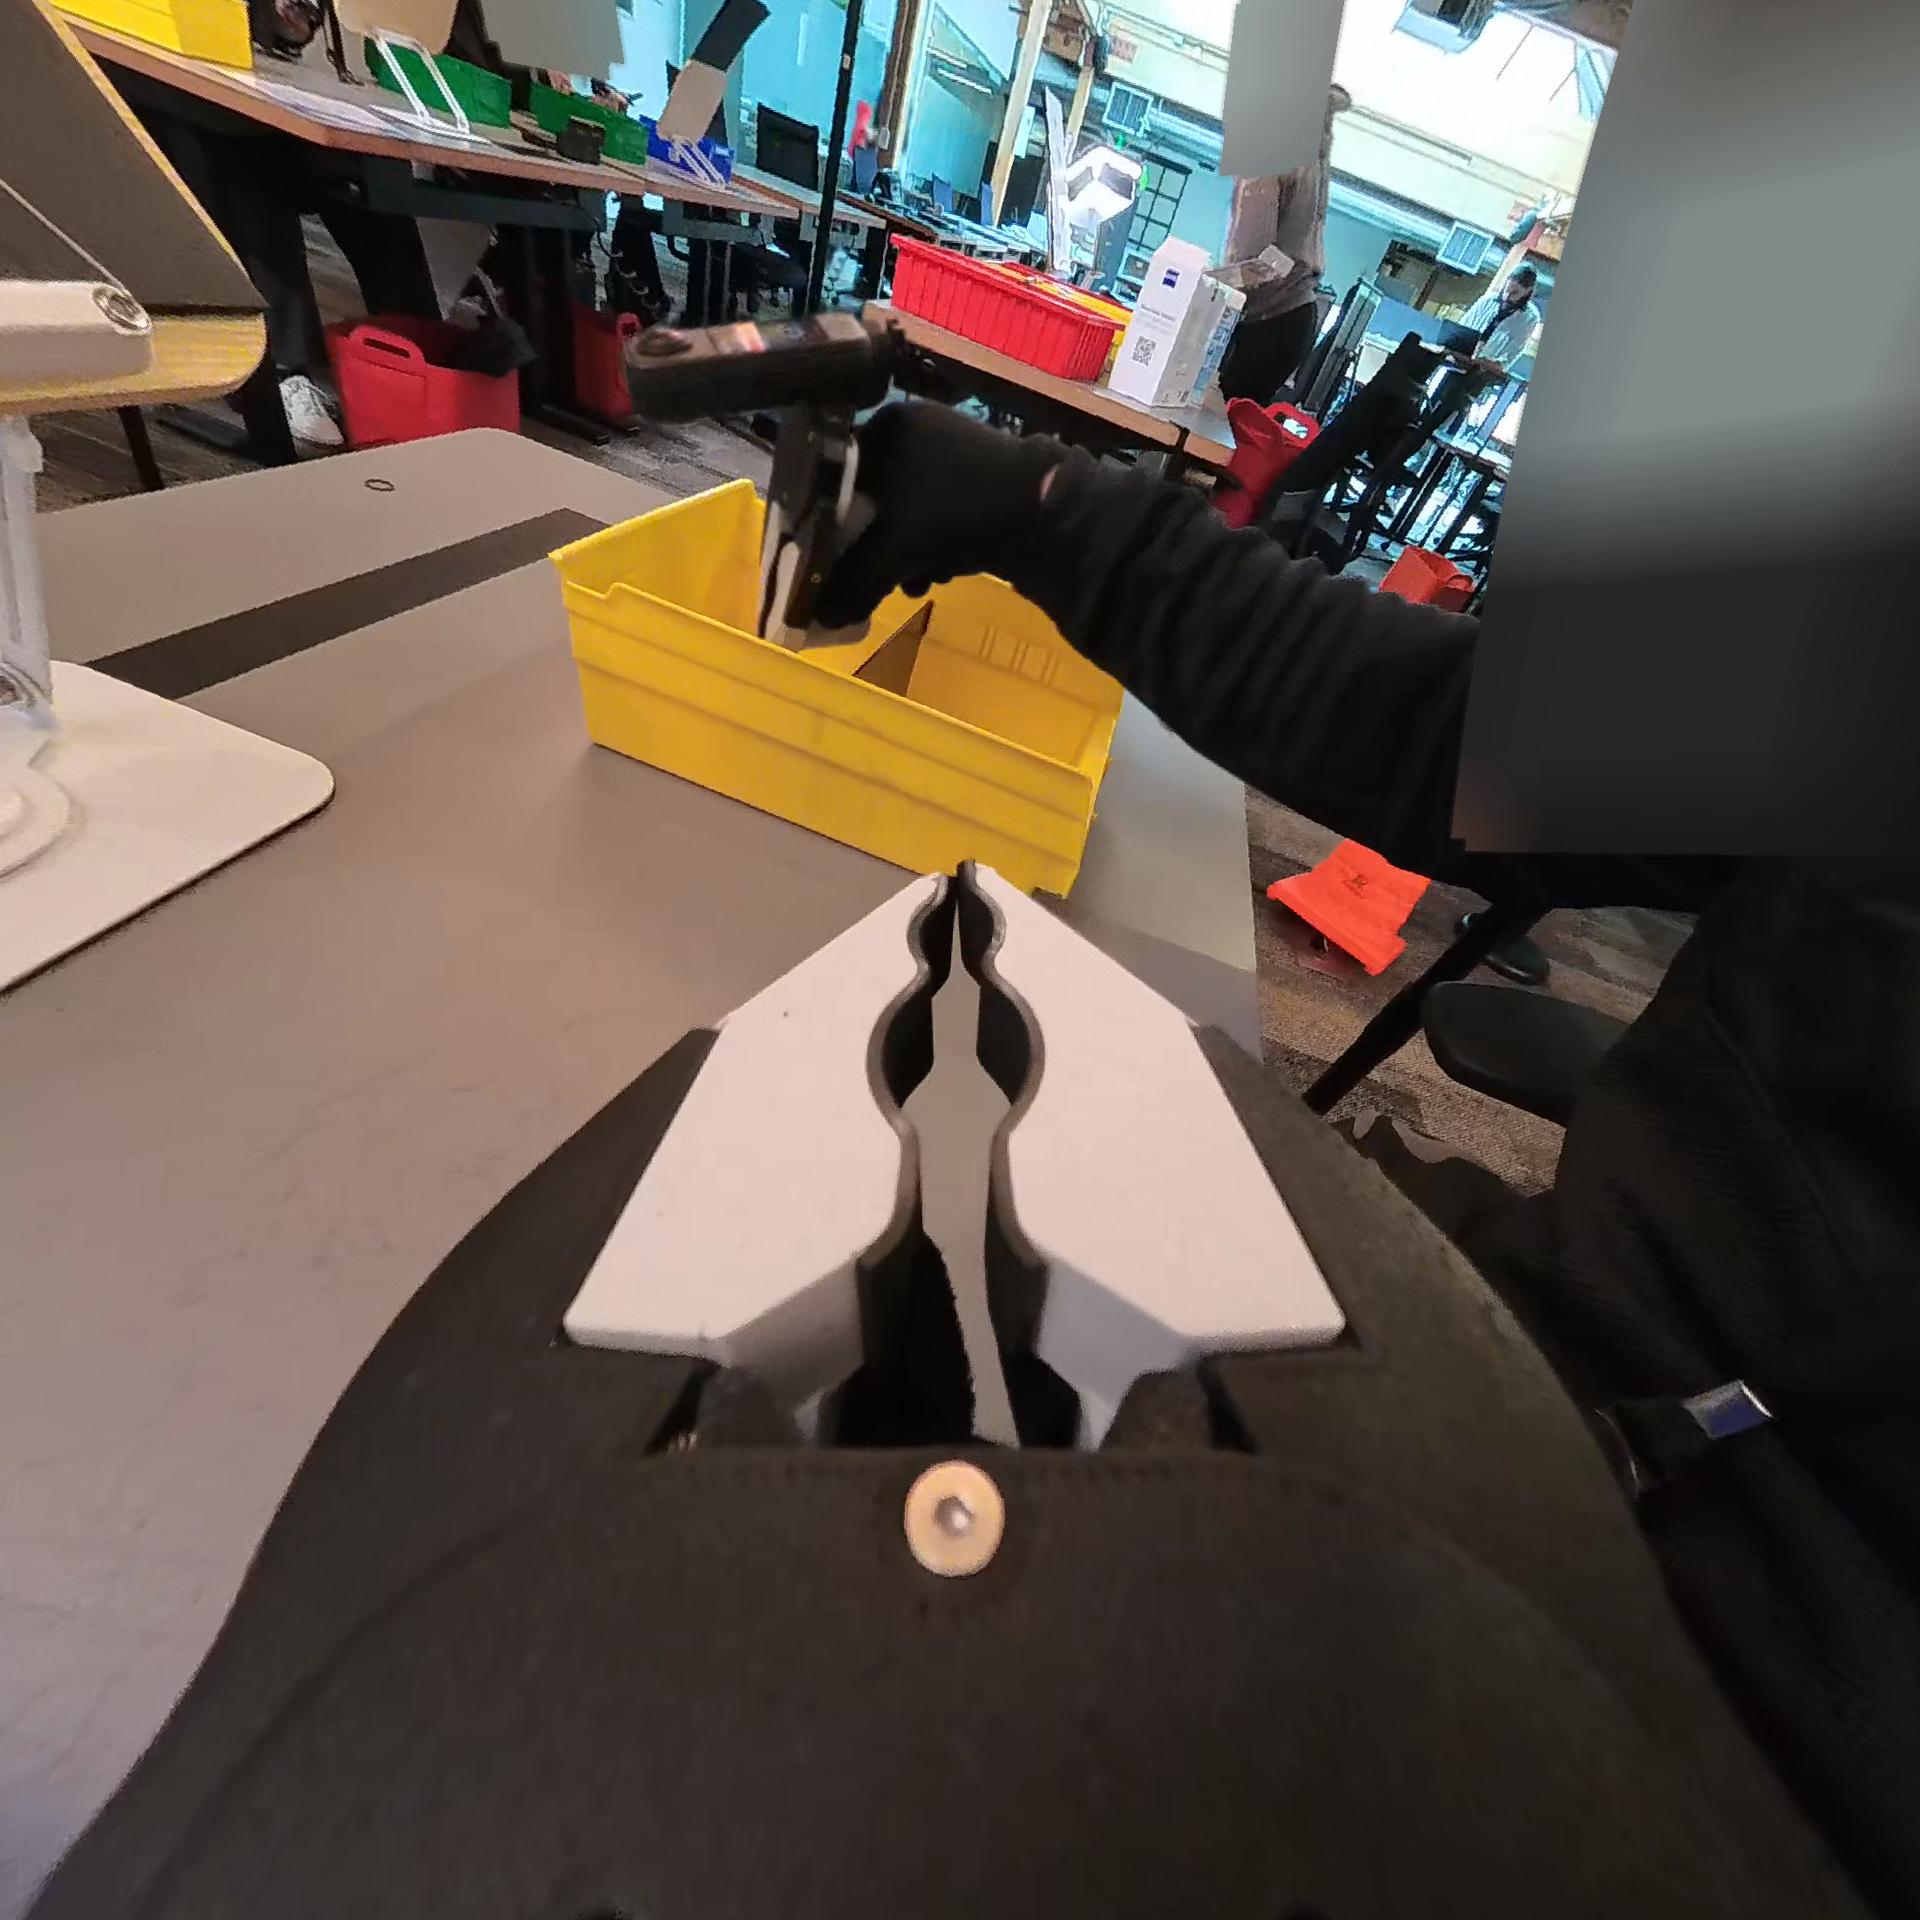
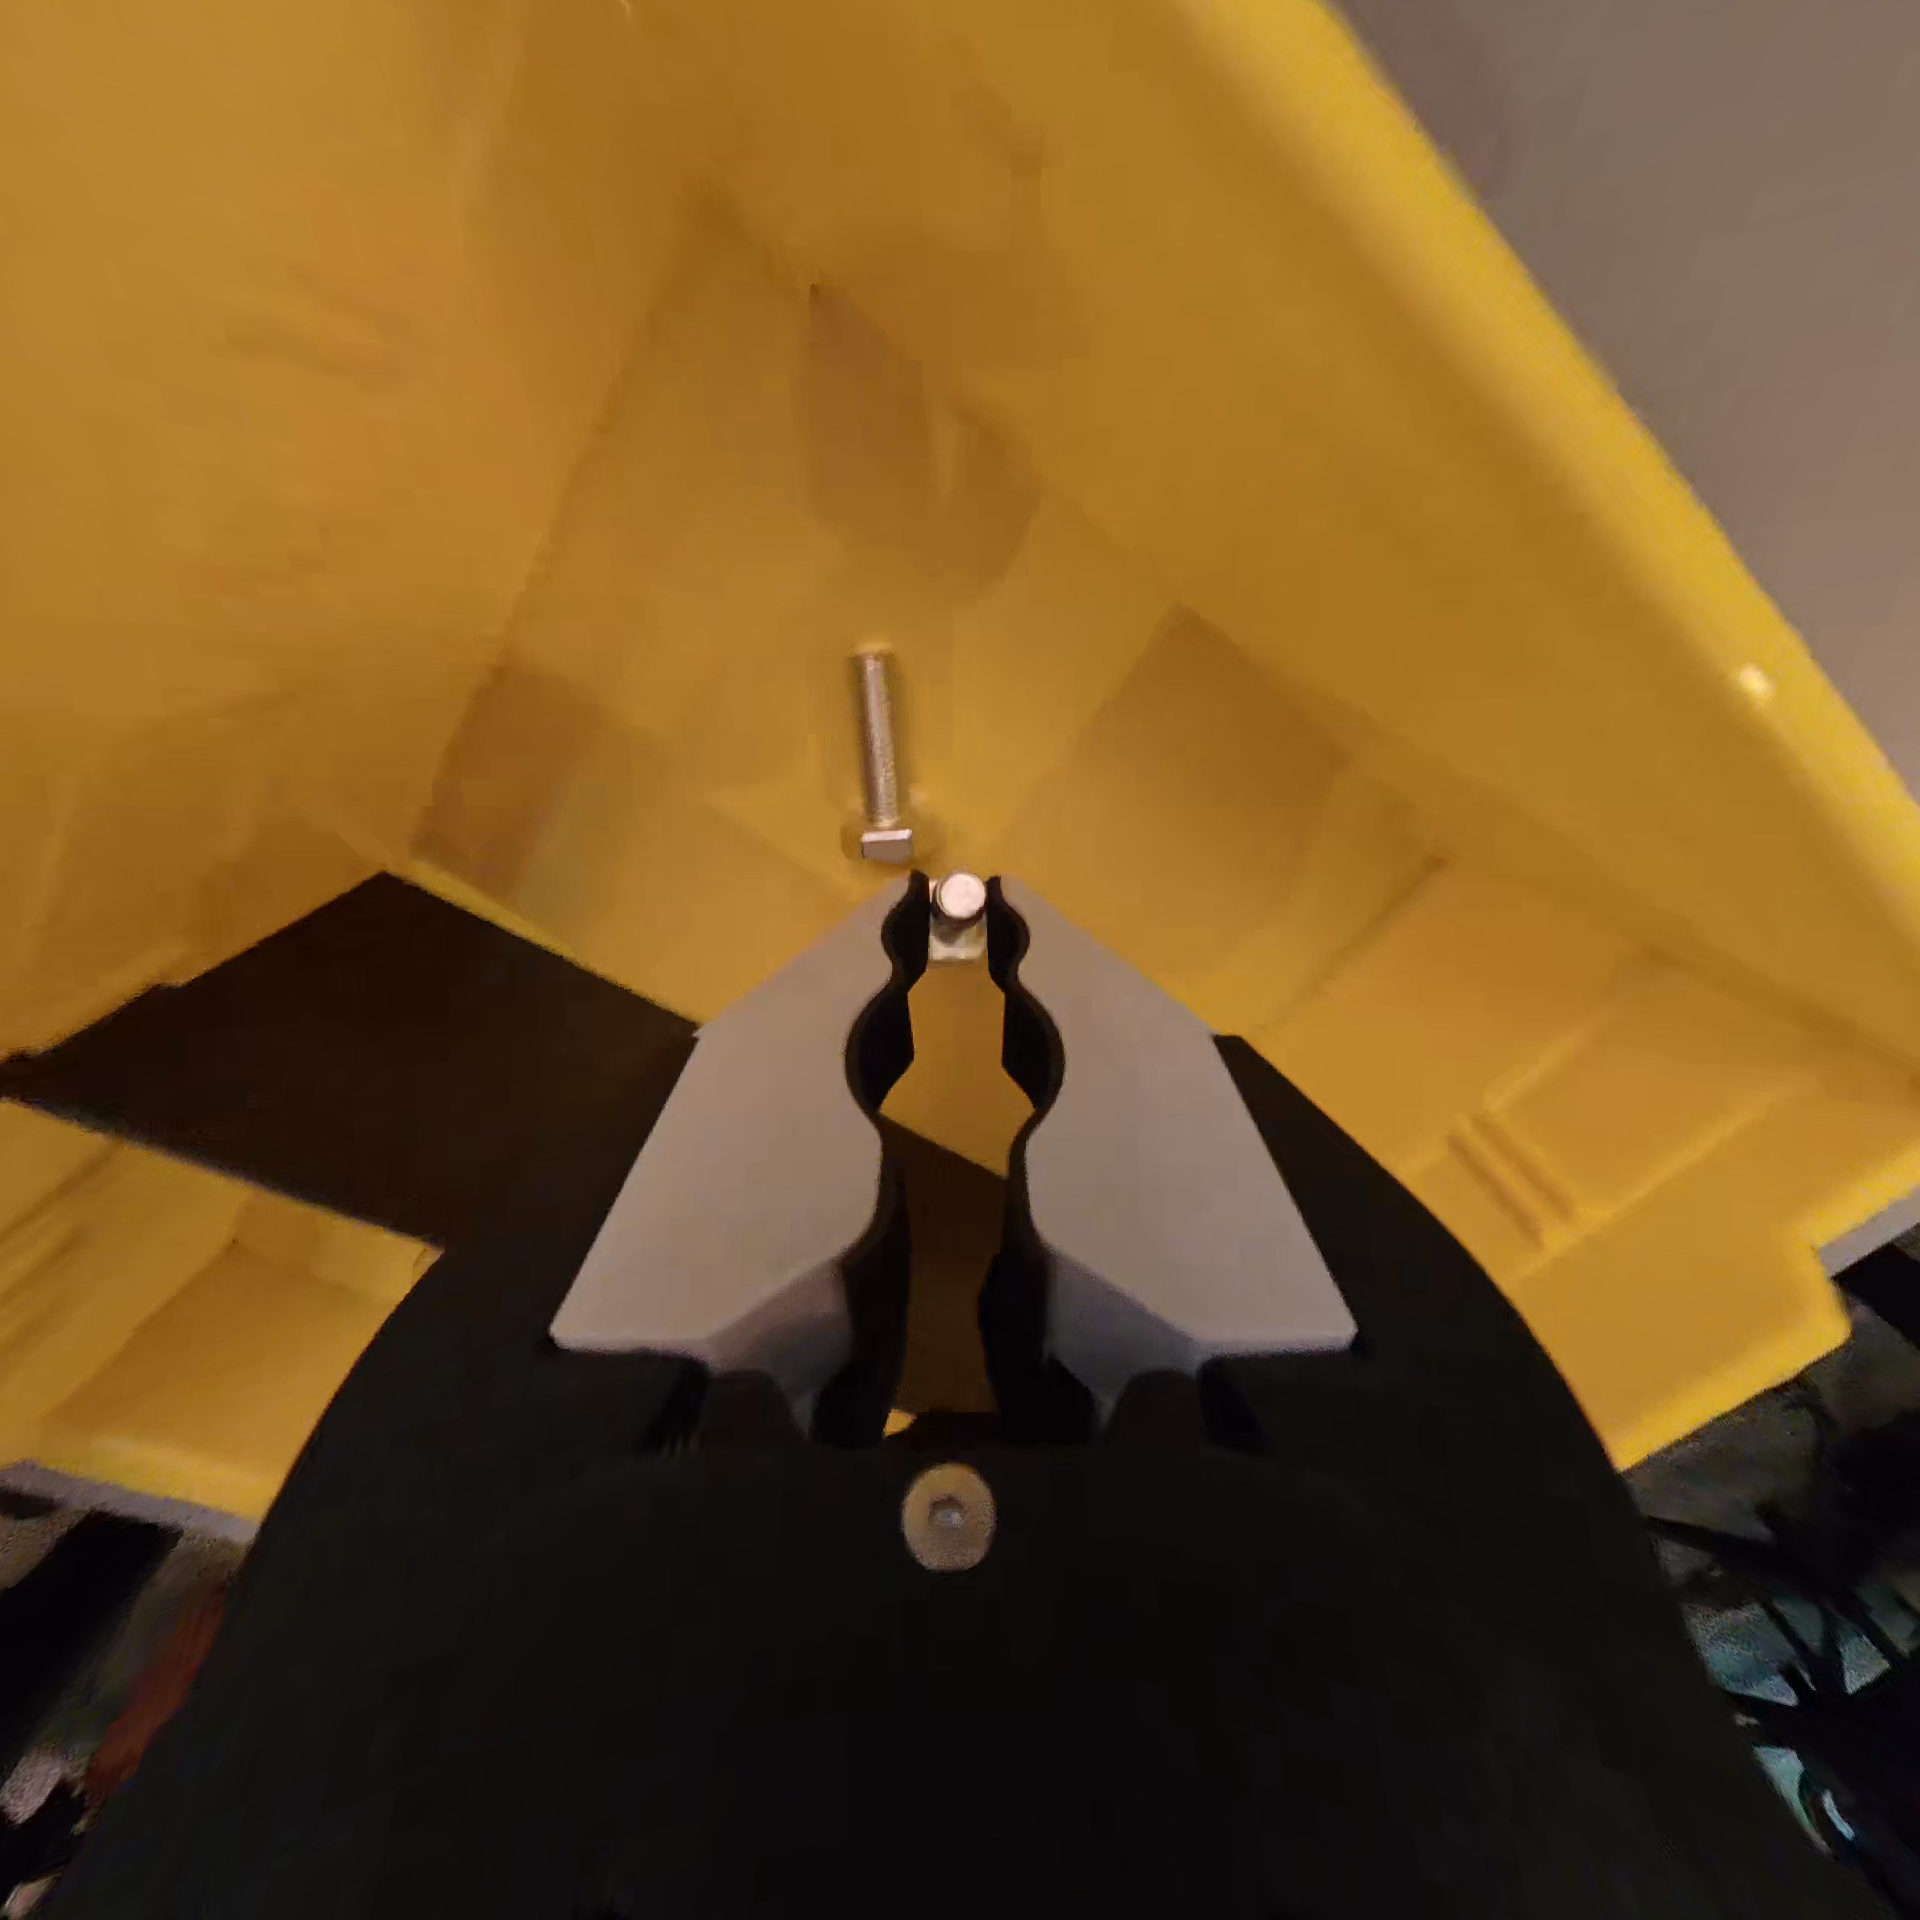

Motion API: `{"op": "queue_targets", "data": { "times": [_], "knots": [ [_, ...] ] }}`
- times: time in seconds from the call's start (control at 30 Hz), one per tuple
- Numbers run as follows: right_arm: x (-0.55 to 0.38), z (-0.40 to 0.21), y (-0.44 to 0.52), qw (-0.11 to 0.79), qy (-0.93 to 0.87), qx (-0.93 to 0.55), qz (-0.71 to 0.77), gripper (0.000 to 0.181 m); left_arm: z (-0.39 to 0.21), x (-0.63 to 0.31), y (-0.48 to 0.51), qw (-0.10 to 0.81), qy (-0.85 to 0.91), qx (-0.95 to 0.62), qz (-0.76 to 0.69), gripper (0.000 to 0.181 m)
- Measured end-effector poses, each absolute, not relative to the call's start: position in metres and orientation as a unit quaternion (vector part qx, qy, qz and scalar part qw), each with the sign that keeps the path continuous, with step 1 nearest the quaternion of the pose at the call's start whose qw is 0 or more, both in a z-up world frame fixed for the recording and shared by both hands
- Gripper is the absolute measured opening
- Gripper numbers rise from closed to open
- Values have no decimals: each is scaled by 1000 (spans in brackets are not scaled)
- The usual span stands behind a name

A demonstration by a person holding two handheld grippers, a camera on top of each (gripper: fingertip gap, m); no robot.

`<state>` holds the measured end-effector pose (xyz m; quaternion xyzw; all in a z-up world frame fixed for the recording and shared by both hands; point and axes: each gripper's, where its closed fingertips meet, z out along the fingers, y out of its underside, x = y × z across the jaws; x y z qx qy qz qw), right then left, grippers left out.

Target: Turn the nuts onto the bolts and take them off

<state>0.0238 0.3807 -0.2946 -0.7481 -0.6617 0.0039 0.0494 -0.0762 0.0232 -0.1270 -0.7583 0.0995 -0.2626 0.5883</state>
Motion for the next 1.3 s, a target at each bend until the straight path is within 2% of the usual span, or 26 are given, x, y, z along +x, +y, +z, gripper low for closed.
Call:
{"op": "queue_targets", "data": {
  "times": [0.13,0.4,0.53,0.73,0.93,1.13,1.3],
  "knots": [
    [11,-287,386,79,-650,-756,23,22,-120,-87,20,592,98,-761,-248,1],
    [-20,-196,324,194,-672,-705,123,20,-90,-190,-16,585,58,-805,-80,8],
    [-29,-157,282,234,-686,-669,166,15,-95,-237,-45,542,22,-840,-18,12],
    [-37,-135,228,247,-706,-631,205,14,-174,-272,-81,348,4,-937,30,22],
    [-42,-141,186,238,-722,-608,229,14,-265,-293,-111,183,-52,-981,25,18],
    [-42,-144,170,233,-729,-598,240,14,-303,-304,-128,114,-98,-988,31,18],
    [-46,-140,160,239,-735,-585,246,13,-316,-311,-126,107,-118,-986,49,21]
  ]
}}
